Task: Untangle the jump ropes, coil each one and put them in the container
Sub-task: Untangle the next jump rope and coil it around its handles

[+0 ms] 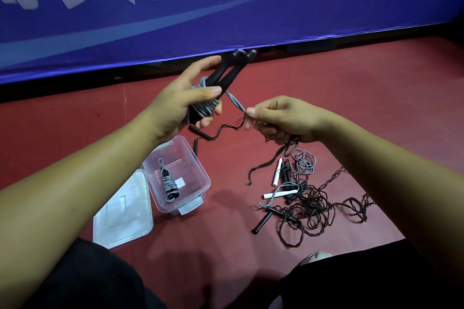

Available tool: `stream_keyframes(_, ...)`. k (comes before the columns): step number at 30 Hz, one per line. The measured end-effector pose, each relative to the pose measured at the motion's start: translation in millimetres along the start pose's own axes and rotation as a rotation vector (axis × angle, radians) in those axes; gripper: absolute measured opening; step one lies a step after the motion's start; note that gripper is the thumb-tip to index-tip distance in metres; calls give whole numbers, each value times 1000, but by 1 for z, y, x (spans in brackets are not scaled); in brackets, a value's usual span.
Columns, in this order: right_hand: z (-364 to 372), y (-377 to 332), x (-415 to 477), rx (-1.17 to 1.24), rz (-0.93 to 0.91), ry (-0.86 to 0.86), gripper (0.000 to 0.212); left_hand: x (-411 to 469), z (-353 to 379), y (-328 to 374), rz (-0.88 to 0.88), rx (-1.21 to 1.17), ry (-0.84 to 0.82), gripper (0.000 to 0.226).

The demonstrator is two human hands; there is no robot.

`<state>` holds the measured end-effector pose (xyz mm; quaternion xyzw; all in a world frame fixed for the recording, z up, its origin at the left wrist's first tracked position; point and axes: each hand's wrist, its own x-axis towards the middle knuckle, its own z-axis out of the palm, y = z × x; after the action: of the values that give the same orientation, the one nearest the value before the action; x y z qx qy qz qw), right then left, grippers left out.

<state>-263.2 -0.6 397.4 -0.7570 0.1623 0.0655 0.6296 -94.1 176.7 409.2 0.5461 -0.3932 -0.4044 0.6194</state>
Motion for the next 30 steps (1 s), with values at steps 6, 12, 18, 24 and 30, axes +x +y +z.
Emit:
stream_keyframes(6,7,-4,-4,71,54,-59,24,7,-5,-5,-122,-37,191,5)
stream_keyframes(12,15,-9,-6,69,63,19,26,15,-35,-9,-178,72,329,10)
stream_keyframes(18,24,-18,-4,-58,53,38,13,22,-46,-19,-222,408,367,30)
stream_keyframes(24,24,-29,-14,-68,9,20,14,23,-49,-31,-168,1062,230,40)
stream_keyframes(30,27,-38,-19,-157,-122,144,23,21,-29,-37,-146,1286,73,26)
